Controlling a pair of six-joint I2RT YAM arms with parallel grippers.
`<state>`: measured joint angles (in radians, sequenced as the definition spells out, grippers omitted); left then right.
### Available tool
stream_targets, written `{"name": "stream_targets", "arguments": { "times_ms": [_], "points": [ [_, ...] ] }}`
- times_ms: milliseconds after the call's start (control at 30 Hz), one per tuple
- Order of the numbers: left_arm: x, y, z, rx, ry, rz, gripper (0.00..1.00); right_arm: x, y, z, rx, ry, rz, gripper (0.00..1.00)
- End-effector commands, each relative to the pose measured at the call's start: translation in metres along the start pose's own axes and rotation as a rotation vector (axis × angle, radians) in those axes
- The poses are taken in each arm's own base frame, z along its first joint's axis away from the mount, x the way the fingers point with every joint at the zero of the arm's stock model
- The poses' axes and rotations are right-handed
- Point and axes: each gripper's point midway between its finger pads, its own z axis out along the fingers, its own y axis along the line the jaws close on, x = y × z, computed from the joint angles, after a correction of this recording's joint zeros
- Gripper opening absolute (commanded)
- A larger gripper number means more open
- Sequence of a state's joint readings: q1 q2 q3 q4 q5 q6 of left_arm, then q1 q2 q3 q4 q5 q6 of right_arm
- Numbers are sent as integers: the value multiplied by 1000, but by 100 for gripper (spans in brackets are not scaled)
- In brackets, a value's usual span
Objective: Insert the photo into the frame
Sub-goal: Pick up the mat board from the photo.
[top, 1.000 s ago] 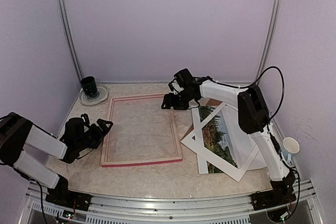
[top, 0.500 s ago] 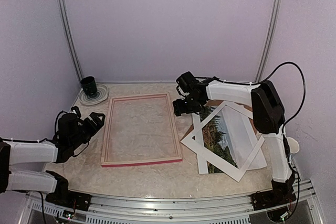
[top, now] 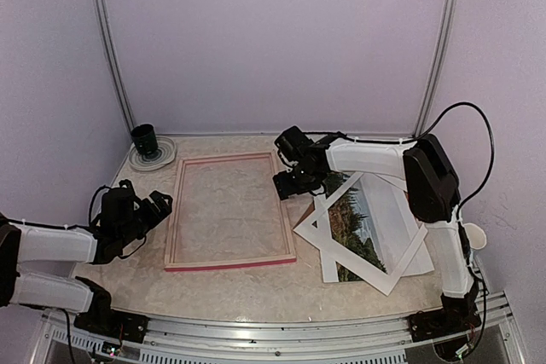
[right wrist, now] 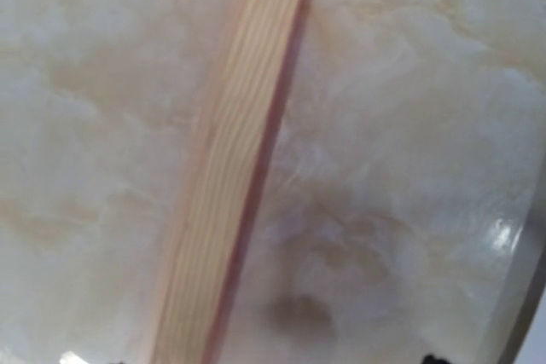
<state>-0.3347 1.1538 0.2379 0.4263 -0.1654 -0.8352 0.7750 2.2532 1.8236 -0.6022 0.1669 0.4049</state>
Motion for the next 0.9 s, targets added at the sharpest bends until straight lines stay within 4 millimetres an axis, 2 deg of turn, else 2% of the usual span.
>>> {"name": "stream_targets", "arguments": {
  "times_ms": [0,867],
  "points": [
    [-5,-5,0,3,-17,21,99,20,5,8,26,46,-34,74],
    [-1,2,0,-10,-15,16,99,55,4,26,109,136,-92,75]
  ]
}}
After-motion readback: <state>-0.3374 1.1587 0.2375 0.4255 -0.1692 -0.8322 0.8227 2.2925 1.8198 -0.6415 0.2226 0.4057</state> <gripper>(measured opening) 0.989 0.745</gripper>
